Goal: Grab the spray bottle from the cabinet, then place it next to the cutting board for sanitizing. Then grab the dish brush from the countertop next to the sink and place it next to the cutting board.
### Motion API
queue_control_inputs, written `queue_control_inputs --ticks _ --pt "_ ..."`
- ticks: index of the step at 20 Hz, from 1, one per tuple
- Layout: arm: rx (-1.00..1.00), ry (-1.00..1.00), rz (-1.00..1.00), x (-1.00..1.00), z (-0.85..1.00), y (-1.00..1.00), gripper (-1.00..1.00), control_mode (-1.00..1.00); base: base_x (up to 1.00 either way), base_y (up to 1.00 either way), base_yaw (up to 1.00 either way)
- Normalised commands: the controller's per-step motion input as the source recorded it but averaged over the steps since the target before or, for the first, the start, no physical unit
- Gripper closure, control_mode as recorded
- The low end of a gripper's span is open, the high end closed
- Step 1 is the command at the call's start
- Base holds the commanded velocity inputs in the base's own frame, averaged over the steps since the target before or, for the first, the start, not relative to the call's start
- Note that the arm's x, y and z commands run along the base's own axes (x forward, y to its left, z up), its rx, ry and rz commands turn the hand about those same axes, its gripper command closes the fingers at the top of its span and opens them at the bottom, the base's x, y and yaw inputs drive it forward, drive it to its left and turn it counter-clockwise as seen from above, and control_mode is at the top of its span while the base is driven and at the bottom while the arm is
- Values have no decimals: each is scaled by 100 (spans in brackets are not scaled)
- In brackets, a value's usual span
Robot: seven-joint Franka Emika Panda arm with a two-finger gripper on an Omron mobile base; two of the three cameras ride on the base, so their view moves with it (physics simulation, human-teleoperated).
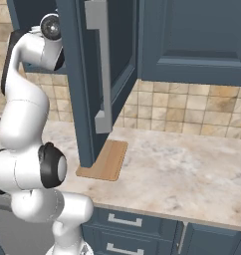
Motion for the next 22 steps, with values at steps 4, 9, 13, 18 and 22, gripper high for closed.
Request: queue_control_inputs --ticks 4,9,13,18,22 --pt "1 8 0 28 -5 3 -100 -100 0 0 0" --pt "0 4 0 27 0 13 -100 -100 0 0 0" --pt "0 0 1 18 -1 16 -100 -100 0 0 0" --pt "0 2 0 26 0 9 -100 -100 0 0 0" --pt "0 2 1 23 0 0 -100 -100 0 0 0"
